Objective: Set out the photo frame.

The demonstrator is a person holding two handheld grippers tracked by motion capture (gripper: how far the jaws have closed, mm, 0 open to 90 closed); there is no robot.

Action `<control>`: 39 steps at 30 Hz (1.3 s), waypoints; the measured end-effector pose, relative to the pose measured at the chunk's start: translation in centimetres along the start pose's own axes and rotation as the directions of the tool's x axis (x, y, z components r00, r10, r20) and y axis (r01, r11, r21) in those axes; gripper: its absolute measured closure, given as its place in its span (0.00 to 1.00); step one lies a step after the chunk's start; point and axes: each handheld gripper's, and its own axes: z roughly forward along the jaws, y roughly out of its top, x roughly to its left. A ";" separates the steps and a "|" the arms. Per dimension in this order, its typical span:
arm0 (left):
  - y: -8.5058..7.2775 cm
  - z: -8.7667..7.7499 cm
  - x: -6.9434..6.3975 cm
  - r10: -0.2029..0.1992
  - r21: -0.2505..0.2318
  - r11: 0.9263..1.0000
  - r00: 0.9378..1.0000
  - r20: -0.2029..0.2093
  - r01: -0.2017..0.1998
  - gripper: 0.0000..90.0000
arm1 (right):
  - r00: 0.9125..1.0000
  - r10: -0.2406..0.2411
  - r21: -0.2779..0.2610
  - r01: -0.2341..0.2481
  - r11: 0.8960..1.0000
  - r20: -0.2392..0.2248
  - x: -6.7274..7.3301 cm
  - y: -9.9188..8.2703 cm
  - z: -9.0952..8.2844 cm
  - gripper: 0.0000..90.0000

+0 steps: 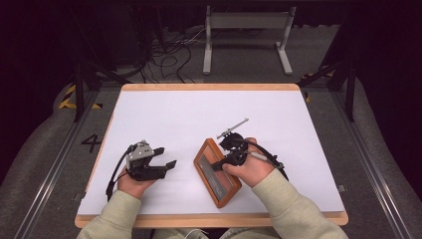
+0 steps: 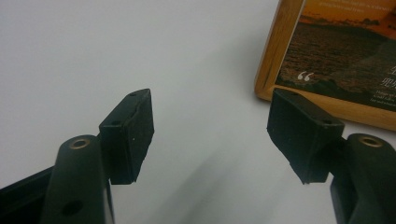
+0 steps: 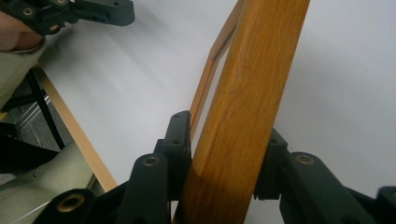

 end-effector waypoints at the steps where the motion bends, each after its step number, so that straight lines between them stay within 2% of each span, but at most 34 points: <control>1: 0.0 0.0 0.0 0.001 0.000 1.000 1.000 0.000 -0.001 0.36 | 1.000 -0.001 0.003 0.001 1.000 0.000 0.0 0.0 0.0 0.73; 4: 0.0 0.0 0.0 0.000 -0.001 1.000 1.000 0.001 0.000 0.36 | 1.000 -0.005 0.015 0.005 1.000 -0.008 0.1 0.1 -0.1 0.75; 6: 0.0 0.0 0.0 -0.002 -0.002 1.000 1.000 0.001 0.002 0.36 | 1.000 -0.018 0.019 0.018 1.000 -0.014 0.1 0.1 -0.4 0.77; 8: 0.0 0.0 0.0 -0.003 0.000 1.000 1.000 0.000 0.003 0.36 | 0.999 -0.054 0.012 0.054 0.998 -0.009 0.3 0.2 -0.8 0.78; 9: 0.0 0.0 0.0 -0.003 0.000 1.000 1.000 0.000 0.003 0.36 | 0.999 -0.054 0.012 0.054 0.998 -0.009 0.3 0.2 -0.8 0.78; 10: 0.0 0.0 0.0 0.000 0.000 1.000 1.000 0.002 0.000 0.36 | 0.995 -0.101 0.019 0.101 0.995 0.015 0.5 0.3 -1.2 0.79; 11: 0.0 0.0 0.0 -0.002 0.000 1.000 1.000 0.001 0.002 0.36 | 0.993 -0.113 0.026 0.112 0.993 0.028 0.5 0.4 -1.6 0.79; 15: -0.1 -0.1 0.1 0.005 0.003 1.000 1.000 -0.005 -0.005 0.36 | 0.978 -0.207 0.025 0.206 0.978 0.016 0.6 0.8 -3.0 0.79; 16: -0.1 -0.1 0.1 -0.002 0.000 1.000 1.000 -0.005 0.002 0.36 | 0.970 -0.241 0.028 0.240 0.970 0.018 0.6 0.9 -3.3 0.79; 17: -0.2 -0.2 0.0 -0.005 0.002 1.000 1.000 -0.004 0.005 0.36 | 0.956 -0.293 0.040 0.293 0.955 0.017 0.7 1.2 -3.7 0.79; 20: -0.2 -0.2 0.1 0.001 0.002 1.000 1.000 -0.007 -0.001 0.35 | 0.922 -0.386 0.073 0.384 0.920 0.013 0.9 1.8 -4.3 0.79; 21: -0.2 -0.2 0.1 0.001 0.002 1.000 1.000 -0.007 -0.001 0.35 | 0.922 -0.386 0.073 0.384 0.920 0.013 0.9 1.8 -4.3 0.79; 23: -0.3 -0.3 0.1 -0.007 0.000 1.000 1.000 -0.008 0.007 0.35 | 0.894 -0.447 0.098 0.445 0.890 0.006 0.8 2.2 -4.7 0.79; 26: -0.4 -0.3 0.1 -0.008 0.001 1.000 1.000 -0.008 0.008 0.35 | 0.848 -0.529 0.099 0.528 0.843 -0.021 0.5 2.7 -5.1 0.79; 28: -0.4 -0.3 0.2 -0.005 0.004 1.000 1.000 -0.008 0.005 0.35 | 0.823 -0.566 0.086 0.568 0.818 -0.045 0.2 3.0 -5.4 0.79; 30: -0.4 -0.3 0.2 -0.008 0.004 1.000 1.000 -0.007 0.008 0.35 | 0.791 -0.609 0.076 0.612 0.787 -0.067 0.0 3.5 -5.6 0.79; 32: -0.4 -0.3 0.2 -0.009 0.002 1.000 1.000 -0.008 0.009 0.35 | 0.767 -0.636 0.074 0.641 0.764 -0.079 -0.2 3.8 -5.7 0.79; 33: -0.4 -0.3 0.2 -0.009 0.002 1.000 1.000 -0.008 0.009 0.35 | 0.741 -0.666 0.062 0.671 0.738 -0.090 -0.4 4.0 -5.7 0.79; 34: -0.4 -0.3 0.2 -0.013 0.001 1.000 1.000 -0.007 0.013 0.35 | 0.720 -0.687 0.059 0.693 0.718 -0.098 -0.5 4.2 -5.8 0.79; 35: -0.4 -0.2 0.2 -0.012 0.001 1.000 1.000 -0.007 0.012 0.35 | 0.710 -0.697 0.057 0.703 0.708 -0.103 -0.6 4.4 -5.8 0.79; 36: -0.4 -0.2 0.2 -0.012 0.001 1.000 1.000 -0.007 0.012 0.35 | 0.694 -0.711 0.056 0.719 0.693 -0.113 -0.8 4.6 -5.8 0.79; 37: -0.4 -0.2 0.2 -0.008 0.004 1.000 1.000 -0.004 0.008 0.35 | 0.685 -0.719 0.061 0.728 0.683 -0.120 -0.9 4.8 -5.7 0.79; 38: -0.4 -0.2 0.2 -0.008 0.004 1.000 1.000 -0.004 0.008 0.35 | 0.685 -0.719 0.061 0.728 0.683 -0.120 -0.9 4.8 -5.7 0.79; 39: -0.4 -0.2 0.2 -0.008 0.003 1.000 1.000 -0.004 0.008 0.35 | 0.675 -0.725 0.072 0.737 0.672 -0.135 -1.4 5.2 -5.2 0.78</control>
